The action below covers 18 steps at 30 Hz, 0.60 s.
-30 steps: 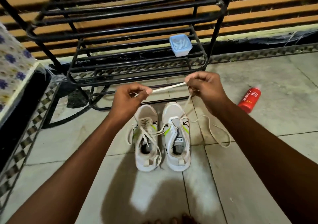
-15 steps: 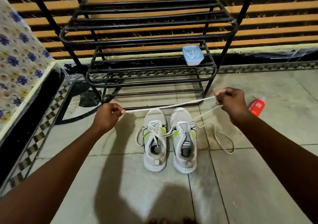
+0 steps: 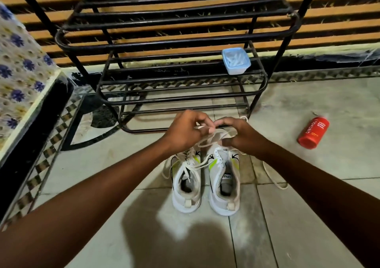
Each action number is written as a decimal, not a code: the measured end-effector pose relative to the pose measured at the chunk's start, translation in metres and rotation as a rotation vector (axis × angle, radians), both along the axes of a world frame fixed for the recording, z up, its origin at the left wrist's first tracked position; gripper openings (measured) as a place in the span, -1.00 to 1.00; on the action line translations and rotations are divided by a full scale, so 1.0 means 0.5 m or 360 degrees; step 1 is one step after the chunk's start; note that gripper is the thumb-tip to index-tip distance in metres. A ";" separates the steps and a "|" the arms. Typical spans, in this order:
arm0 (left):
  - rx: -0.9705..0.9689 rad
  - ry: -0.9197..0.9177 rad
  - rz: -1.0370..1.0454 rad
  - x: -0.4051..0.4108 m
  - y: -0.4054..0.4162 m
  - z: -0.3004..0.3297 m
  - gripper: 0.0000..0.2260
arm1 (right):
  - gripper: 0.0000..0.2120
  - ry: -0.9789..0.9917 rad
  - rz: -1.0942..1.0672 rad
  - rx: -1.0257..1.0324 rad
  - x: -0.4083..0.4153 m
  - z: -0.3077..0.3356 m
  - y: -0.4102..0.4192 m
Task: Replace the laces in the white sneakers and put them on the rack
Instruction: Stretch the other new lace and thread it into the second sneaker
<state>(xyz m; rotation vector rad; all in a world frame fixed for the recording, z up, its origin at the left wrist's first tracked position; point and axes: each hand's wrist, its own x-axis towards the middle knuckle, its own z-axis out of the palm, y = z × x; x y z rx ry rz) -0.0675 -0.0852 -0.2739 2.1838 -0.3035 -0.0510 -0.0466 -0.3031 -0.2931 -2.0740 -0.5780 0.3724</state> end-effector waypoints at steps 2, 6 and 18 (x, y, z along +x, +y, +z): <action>-0.0101 -0.0015 0.0055 0.000 -0.013 0.002 -0.96 | -0.80 0.0241 0.0064 0.0227 -0.011 0.004 0.011; -0.0231 -0.0022 0.0124 0.000 0.001 0.003 -0.98 | -0.83 0.0347 0.0007 0.0569 -0.016 0.005 -0.001; 0.0162 0.0143 0.0552 0.001 0.077 -0.083 -0.85 | -0.73 -0.0514 -0.1057 -0.0338 0.017 -0.018 -0.159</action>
